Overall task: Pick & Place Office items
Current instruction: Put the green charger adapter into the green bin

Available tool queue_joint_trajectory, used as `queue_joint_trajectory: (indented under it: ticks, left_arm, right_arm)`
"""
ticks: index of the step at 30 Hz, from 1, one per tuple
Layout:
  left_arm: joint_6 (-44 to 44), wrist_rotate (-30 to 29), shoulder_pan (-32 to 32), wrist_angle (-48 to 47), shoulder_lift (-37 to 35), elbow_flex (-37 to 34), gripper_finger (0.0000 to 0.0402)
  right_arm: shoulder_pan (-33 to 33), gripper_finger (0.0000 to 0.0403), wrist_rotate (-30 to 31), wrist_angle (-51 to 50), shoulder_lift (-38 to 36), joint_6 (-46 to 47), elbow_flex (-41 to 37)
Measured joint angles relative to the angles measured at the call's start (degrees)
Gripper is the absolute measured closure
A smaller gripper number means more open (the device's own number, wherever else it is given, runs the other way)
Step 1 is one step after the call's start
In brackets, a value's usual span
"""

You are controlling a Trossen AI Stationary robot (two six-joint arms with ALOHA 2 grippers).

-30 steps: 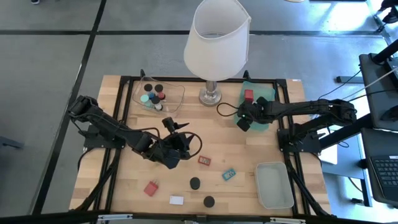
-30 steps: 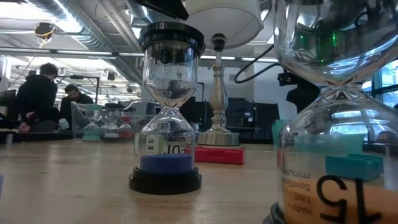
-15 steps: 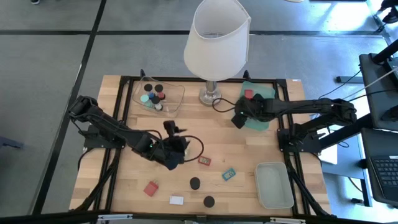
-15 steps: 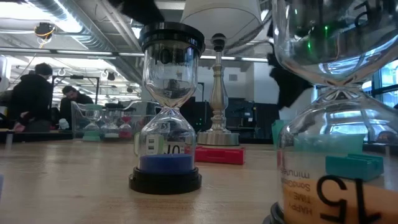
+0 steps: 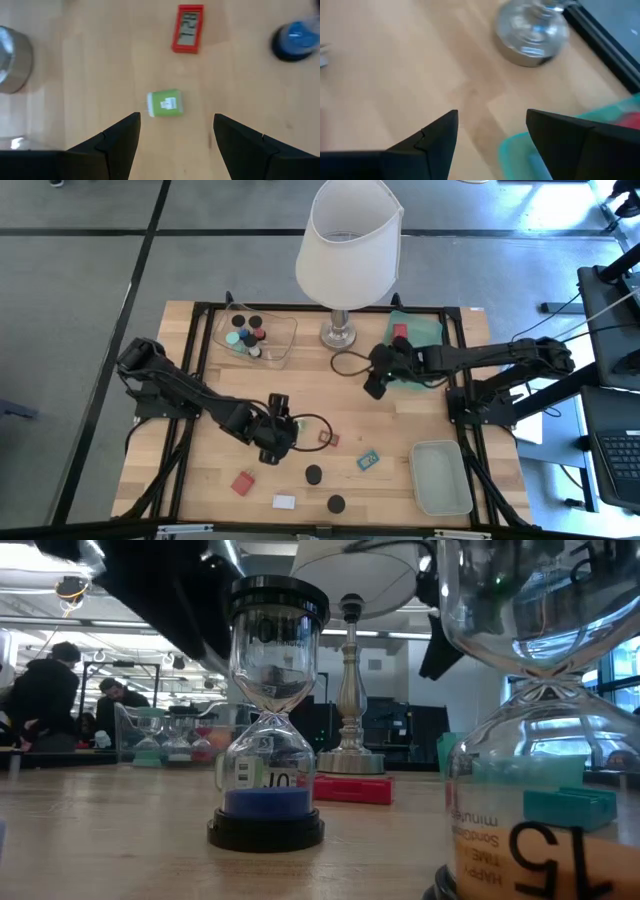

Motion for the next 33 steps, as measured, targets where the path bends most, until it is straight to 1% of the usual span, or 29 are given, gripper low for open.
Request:
queue_joint_trajectory:
  ticks: [3,5,7,10,12,14,17,20,22,24,27,33]
  left_arm:
    - [-1.6,-3.5,0.0,-0.2,2.2,0.0,0.0153]
    - [-2.5,-3.9,-0.1,-0.2,3.6,0.0,0.0153]
    - [-4.2,-2.5,-0.6,-0.5,4.7,0.0,0.0153]
    - [-8.1,1.3,-2.4,-0.6,5.6,0.0,0.0153]
    - [-11.1,1.9,-4.0,-0.4,5.6,0.0,0.0153]
    - [-14.0,1.1,-5.8,-0.6,5.6,0.0,0.0153]
    - [-17.7,-1.5,-8.8,-1.0,5.6,0.0,0.0153]
    - [-21.7,-5.6,-11.1,-3.3,5.6,0.0,0.0153]
    - [-24.6,-8.5,-12.1,-5.3,5.6,0.0,0.0153]
    - [-27.4,-9.7,-12.7,-7.8,5.6,0.0,0.0153]
    - [-33.5,-10.3,-12.7,-13.4,5.4,0.0,0.0153]
    - [-48.6,-10.9,-11.5,-27.6,5.0,0.0,0.0153]
  right_arm:
    - [2.0,0.0165,-0.9,1.5,0.0,-2.6,0.0]
    - [3.3,0.0165,-1.3,2.9,0.0,-4.3,0.0]
    - [4.7,0.0165,-1.4,4.9,0.2,-5.6,0.0]
    - [6.4,0.0165,-1.7,9.7,0.5,-8.0,-0.8]
    - [7.0,0.0165,-4.0,14.7,1.2,-11.0,-1.4]
    - [7.2,0.0163,-7.4,18.4,2.1,-13.8,-1.6]
    - [7.4,0.0149,-12.0,25.3,4.3,-16.8,-1.6]
    - [7.5,0.0127,-14.4,32.8,7.3,-19.4,-1.6]
    - [7.5,0.0111,-14.9,37.4,9.4,-20.9,-1.6]
    - [7.5,0.0096,-14.9,40.6,11.7,-23.8,-1.6]
    - [7.5,0.0080,-15.3,44.5,15.1,-28.0,-1.6]
    - [7.5,0.0068,-20.4,54.6,22.7,-30.8,-1.6]
